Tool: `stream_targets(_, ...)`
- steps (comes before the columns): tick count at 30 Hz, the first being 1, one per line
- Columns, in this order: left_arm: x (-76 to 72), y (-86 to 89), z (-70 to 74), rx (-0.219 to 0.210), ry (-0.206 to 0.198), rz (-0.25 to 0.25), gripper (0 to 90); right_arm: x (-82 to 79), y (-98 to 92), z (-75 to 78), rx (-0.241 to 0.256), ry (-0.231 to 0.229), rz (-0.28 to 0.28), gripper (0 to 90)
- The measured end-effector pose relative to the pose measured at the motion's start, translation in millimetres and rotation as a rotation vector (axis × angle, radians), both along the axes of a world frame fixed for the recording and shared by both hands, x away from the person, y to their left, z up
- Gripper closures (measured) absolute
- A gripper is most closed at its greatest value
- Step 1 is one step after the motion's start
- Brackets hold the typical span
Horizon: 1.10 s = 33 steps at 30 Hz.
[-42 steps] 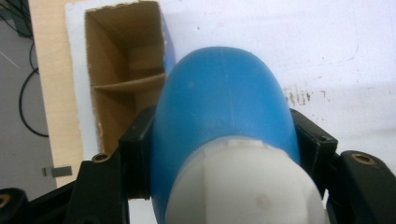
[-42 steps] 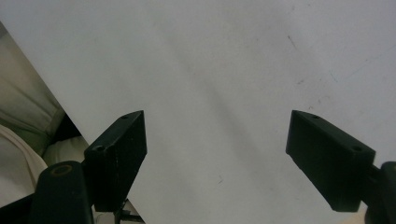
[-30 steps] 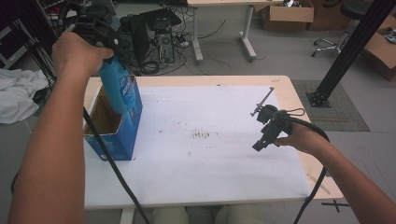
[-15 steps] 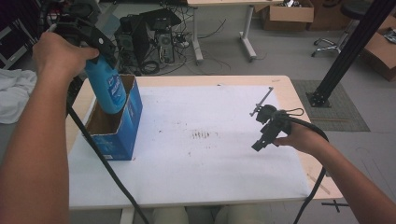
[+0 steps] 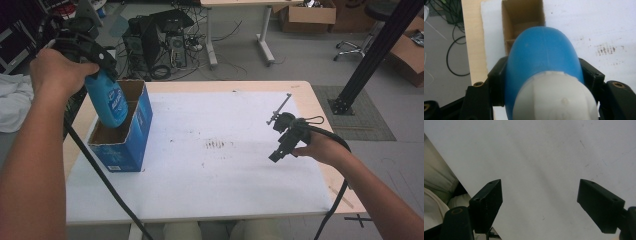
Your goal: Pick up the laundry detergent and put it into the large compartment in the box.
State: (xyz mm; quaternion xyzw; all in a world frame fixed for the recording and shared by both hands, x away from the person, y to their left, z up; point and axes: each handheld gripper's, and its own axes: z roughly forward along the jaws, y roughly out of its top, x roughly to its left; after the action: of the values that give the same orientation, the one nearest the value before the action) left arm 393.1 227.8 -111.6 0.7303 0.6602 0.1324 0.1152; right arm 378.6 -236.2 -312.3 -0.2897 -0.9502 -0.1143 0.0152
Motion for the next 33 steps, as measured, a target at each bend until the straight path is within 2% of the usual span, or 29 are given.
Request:
stream_targets(7, 0.7, 4.6, -17.2, 0.014, 0.013, -0.009, 38.1, 0.2, 1.1, -0.9, 0.0, 0.003, -0.007, 20.3)
stream_targets(12, 3.1, 6.2, -35.2, 0.014, 0.024, -0.027, 38.2, 0.8, 1.9, -2.1, 0.001, -0.001, 0.004, 20.4)
stream_targets(22, 7.2, 9.5, -67.5, 0.018, 0.04, -0.037, 38.1, 0.9, 0.2, -5.1, -0.002, 0.007, -0.008, 20.4)
stream_targets(33, 11.0, 15.5, -108.6, 0.016, 0.067, -0.035, 38.1, 1.1, 1.3, -10.6, -0.008, 0.023, -0.015, 20.4)
